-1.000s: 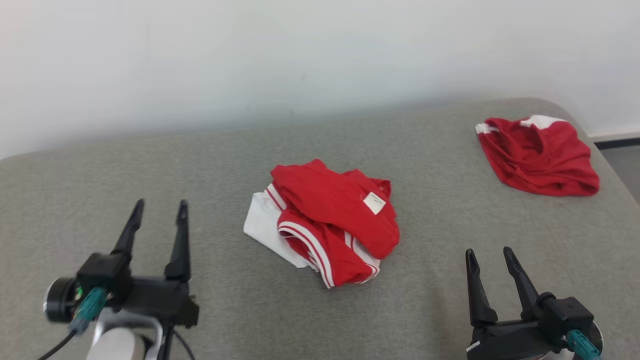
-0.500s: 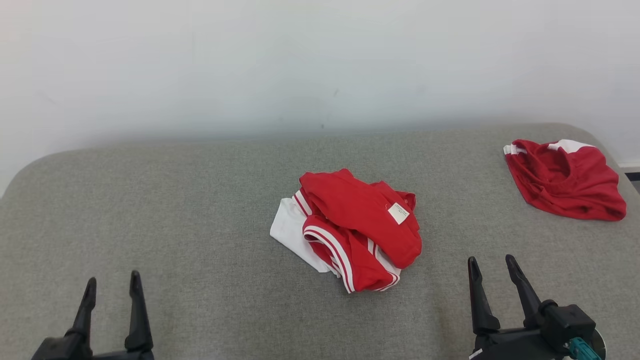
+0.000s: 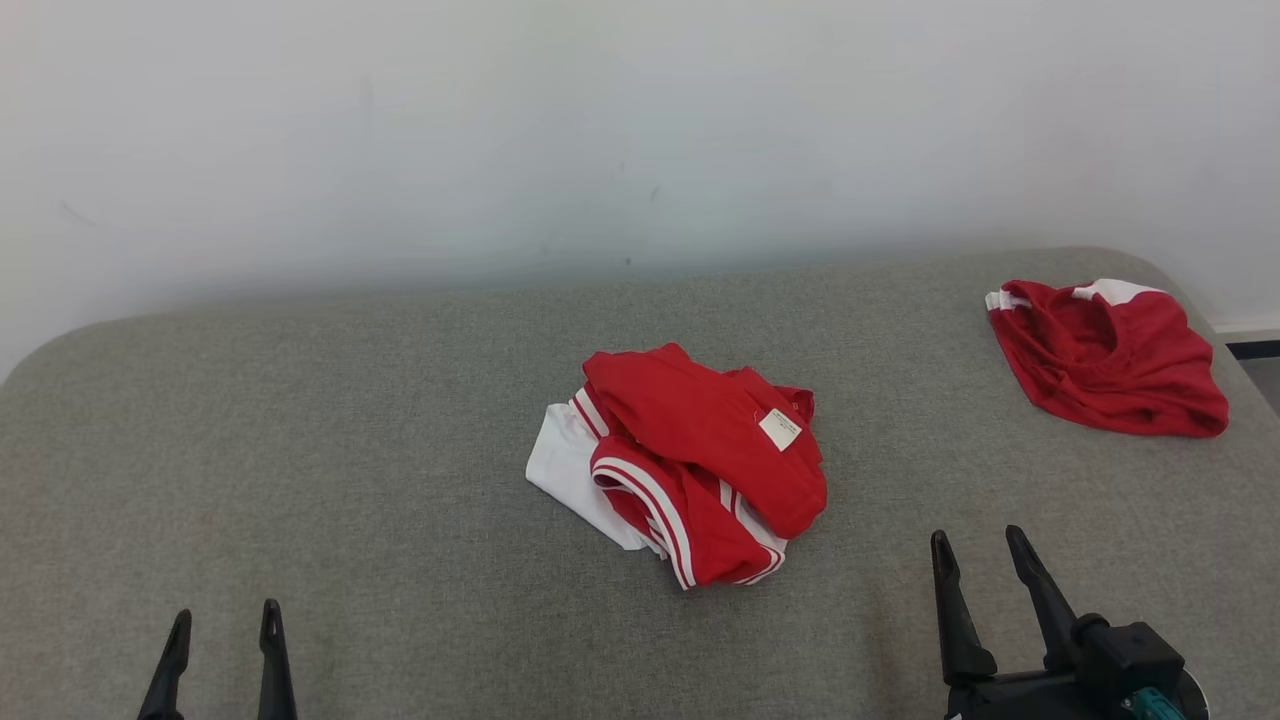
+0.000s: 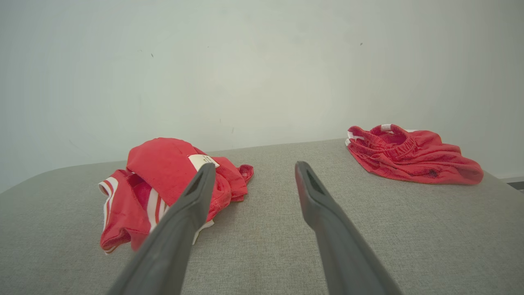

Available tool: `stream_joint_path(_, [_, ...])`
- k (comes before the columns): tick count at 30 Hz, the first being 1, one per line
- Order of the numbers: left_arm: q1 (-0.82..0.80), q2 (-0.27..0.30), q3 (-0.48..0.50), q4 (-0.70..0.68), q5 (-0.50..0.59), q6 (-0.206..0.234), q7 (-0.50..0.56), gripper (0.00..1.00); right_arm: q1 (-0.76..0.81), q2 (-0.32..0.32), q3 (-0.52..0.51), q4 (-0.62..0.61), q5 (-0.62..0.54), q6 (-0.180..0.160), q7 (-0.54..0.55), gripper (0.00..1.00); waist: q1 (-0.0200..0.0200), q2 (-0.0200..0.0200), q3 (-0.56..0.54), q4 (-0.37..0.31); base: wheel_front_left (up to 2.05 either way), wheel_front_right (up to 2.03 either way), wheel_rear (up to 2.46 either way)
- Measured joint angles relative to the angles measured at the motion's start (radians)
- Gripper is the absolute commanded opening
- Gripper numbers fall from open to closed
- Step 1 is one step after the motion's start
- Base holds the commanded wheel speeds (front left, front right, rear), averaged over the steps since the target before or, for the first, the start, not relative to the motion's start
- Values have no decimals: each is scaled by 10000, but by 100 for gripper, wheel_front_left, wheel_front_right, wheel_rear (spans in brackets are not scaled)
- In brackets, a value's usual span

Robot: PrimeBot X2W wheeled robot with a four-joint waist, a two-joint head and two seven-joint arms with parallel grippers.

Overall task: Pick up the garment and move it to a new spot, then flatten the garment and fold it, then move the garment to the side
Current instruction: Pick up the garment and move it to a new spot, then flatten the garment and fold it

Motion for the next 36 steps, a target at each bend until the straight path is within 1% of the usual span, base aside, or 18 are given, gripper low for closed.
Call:
stream_joint_path(14, [117, 10, -31, 240, 307, -176, -2, 100, 109, -21, -38, 63, -61, 0, -2, 100, 0, 0, -67, -23, 0, 0, 0])
stream_joint_path(25, [104, 107, -63, 297, 345, -165, 0, 100, 119, -21, -33, 136, -144, 0, -2, 100, 0, 0, -90, 3, 0, 0, 0])
stream_joint_path(36, [114, 226, -119, 134, 355, 0, 174, 100, 145, -29, 19, 180, -146, 0, 0, 100, 0, 0, -146, 44, 0, 0, 0])
